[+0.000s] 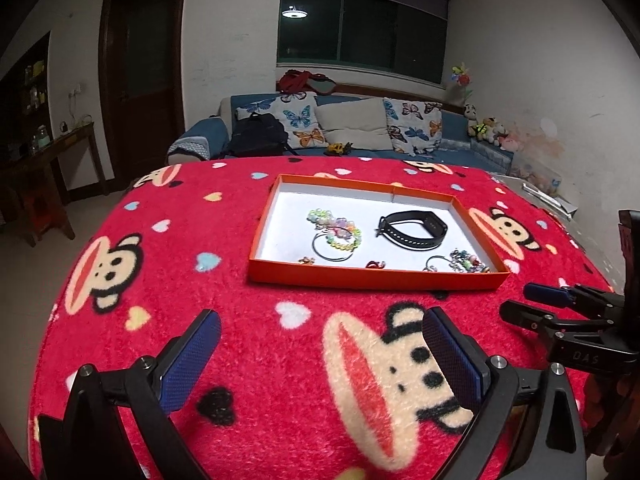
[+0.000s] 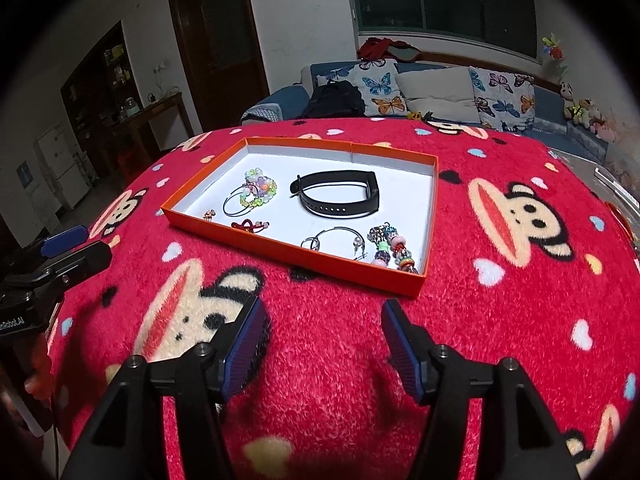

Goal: Organize jewelry

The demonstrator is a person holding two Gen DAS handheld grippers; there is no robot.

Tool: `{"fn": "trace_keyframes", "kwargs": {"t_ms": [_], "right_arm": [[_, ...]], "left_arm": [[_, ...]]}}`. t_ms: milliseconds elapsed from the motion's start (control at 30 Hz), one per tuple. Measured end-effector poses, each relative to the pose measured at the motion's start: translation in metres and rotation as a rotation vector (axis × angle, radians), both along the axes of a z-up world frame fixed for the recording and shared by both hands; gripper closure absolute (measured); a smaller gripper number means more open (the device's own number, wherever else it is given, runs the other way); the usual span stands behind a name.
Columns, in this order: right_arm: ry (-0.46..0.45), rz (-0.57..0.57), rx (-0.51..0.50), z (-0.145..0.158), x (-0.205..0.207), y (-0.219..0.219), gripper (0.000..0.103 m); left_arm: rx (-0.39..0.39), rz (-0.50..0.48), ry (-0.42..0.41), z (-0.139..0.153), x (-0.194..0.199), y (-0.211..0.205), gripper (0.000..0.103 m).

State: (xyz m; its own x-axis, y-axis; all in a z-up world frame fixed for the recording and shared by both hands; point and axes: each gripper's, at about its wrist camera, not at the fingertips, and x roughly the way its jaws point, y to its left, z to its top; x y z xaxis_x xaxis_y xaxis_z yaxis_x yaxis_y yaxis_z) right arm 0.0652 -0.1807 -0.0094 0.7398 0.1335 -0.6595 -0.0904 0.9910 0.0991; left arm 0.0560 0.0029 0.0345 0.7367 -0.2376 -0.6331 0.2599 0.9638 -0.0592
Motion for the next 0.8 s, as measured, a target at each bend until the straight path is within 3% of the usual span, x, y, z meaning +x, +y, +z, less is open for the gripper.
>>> {"fn": "trace_keyframes", "kwargs": {"t_ms": [800], "right_arm": [[0.012, 0.009, -0.003, -0.006, -0.006, 0.005, 0.036]], "left_arm": [[0.018, 0.037, 0.040, -0.012, -0.001, 0.006, 0.000]]}}
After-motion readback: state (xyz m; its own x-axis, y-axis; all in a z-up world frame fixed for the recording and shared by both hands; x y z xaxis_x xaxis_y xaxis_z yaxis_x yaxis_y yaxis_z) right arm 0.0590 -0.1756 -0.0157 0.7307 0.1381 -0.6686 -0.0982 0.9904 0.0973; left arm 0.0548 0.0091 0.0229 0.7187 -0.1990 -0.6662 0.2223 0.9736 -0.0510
